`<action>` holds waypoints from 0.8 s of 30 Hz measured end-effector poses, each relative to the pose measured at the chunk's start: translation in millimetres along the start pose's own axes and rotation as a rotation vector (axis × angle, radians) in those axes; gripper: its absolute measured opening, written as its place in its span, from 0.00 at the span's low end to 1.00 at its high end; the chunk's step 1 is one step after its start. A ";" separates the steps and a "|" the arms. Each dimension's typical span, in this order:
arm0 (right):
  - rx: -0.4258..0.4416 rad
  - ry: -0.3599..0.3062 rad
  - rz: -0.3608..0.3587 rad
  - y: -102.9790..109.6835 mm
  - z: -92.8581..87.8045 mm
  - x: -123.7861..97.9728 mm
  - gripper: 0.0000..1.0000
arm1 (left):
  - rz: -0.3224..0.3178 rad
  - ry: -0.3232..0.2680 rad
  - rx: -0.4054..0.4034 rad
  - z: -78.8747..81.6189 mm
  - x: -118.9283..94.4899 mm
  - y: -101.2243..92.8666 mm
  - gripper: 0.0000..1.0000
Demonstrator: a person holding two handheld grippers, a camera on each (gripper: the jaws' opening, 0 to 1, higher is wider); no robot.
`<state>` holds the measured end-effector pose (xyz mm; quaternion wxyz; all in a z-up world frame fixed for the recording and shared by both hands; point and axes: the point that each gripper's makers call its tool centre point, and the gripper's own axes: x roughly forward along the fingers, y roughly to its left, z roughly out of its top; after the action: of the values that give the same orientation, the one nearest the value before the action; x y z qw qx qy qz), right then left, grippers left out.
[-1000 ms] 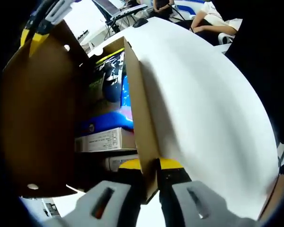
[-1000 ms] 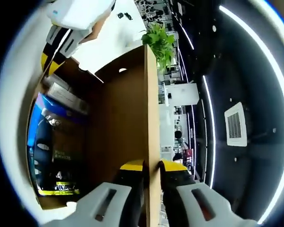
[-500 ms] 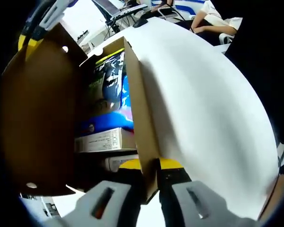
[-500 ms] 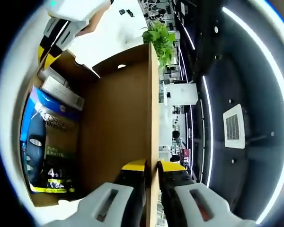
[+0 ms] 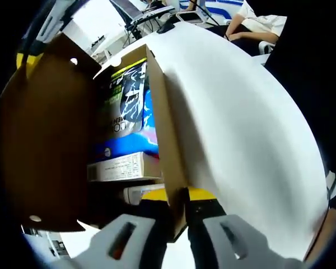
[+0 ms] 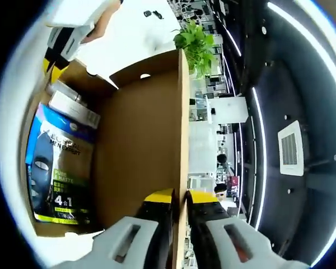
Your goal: Operate the shoe box by opening the lid, removing the specified soft item, and placing it in the target area until the item is outside and the box remains undamaged.
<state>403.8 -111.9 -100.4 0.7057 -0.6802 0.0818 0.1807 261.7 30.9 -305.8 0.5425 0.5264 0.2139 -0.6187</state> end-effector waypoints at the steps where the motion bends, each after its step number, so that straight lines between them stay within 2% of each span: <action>1: -0.006 -0.001 0.012 -0.4 -1.1 1.5 0.07 | -0.001 0.002 0.000 0.0 0.0 -0.3 0.08; 9: 0.034 -0.019 0.131 -3.7 -4.5 15.3 0.07 | -0.013 -0.001 -0.001 1.8 -0.4 -2.7 0.07; 20: 0.040 -0.009 0.229 -6.0 -9.1 34.6 0.07 | -0.017 -0.003 0.000 3.3 0.2 0.1 0.07; 24: 0.057 -0.007 0.289 -6.2 -11.4 41.9 0.07 | -0.018 -0.003 0.001 3.0 0.5 0.4 0.07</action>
<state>446.2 -117.3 -110.5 0.6916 -0.6403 0.1816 0.2807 260.9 28.1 -305.0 0.5368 0.5239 0.2174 -0.6246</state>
